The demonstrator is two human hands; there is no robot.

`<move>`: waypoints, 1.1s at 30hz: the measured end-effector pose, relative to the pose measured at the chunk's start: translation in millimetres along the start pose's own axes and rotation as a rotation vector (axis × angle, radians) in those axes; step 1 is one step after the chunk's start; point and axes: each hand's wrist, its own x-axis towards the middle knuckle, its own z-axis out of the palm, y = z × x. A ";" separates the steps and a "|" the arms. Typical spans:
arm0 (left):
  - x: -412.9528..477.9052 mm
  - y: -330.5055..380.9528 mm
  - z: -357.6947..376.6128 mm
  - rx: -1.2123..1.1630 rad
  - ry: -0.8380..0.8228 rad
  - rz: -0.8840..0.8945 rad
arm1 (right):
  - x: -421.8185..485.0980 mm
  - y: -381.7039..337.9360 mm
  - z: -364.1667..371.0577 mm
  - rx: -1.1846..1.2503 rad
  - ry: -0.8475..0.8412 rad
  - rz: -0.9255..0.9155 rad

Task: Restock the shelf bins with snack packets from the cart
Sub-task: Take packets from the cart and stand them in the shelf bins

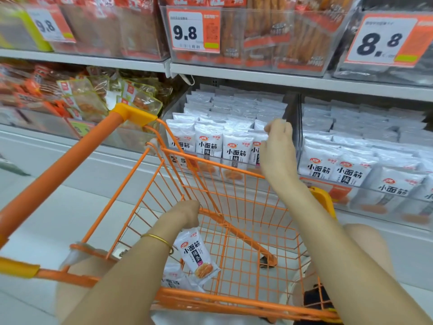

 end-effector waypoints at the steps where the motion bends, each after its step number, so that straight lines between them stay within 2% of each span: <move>1: 0.6 -1.3 4.2 0.034 0.003 -0.002 | -11.6 -2.0 2.8 0.048 -0.031 -0.046; 8: 2.0 5.2 19.8 0.238 -0.034 -0.057 | -70.1 3.7 36.6 0.172 -0.400 -0.199; 11: -2.6 8.4 11.8 0.138 -0.046 0.026 | -72.8 10.8 44.0 0.118 -0.520 -0.196; 13: -8.5 10.3 0.2 0.053 -0.052 0.140 | -73.4 17.4 47.0 0.026 -0.696 -0.121; 15: -18.4 14.9 -16.5 -0.018 0.016 0.224 | -74.5 22.6 47.0 -0.066 -0.915 -0.031; 17: -32.0 22.0 -35.4 -0.119 0.113 0.297 | -74.3 24.8 45.3 -0.071 -1.017 0.024; 21: -60.9 39.5 -73.5 -0.307 0.295 0.424 | -58.7 22.6 28.4 0.090 -0.898 0.068; 23: -68.9 45.7 -84.0 -0.484 0.383 0.445 | -45.6 20.8 11.8 0.208 -0.860 0.118; 26: -71.6 44.9 -90.2 -0.675 0.472 0.421 | -23.6 18.5 -18.4 0.368 -0.676 0.202; 30: -65.2 27.0 -76.9 -0.548 0.370 0.321 | 3.3 19.3 -46.7 0.384 -0.288 0.169; 33: -57.5 14.4 -59.5 -0.241 0.122 0.286 | 14.4 22.0 -43.1 0.364 -0.104 0.173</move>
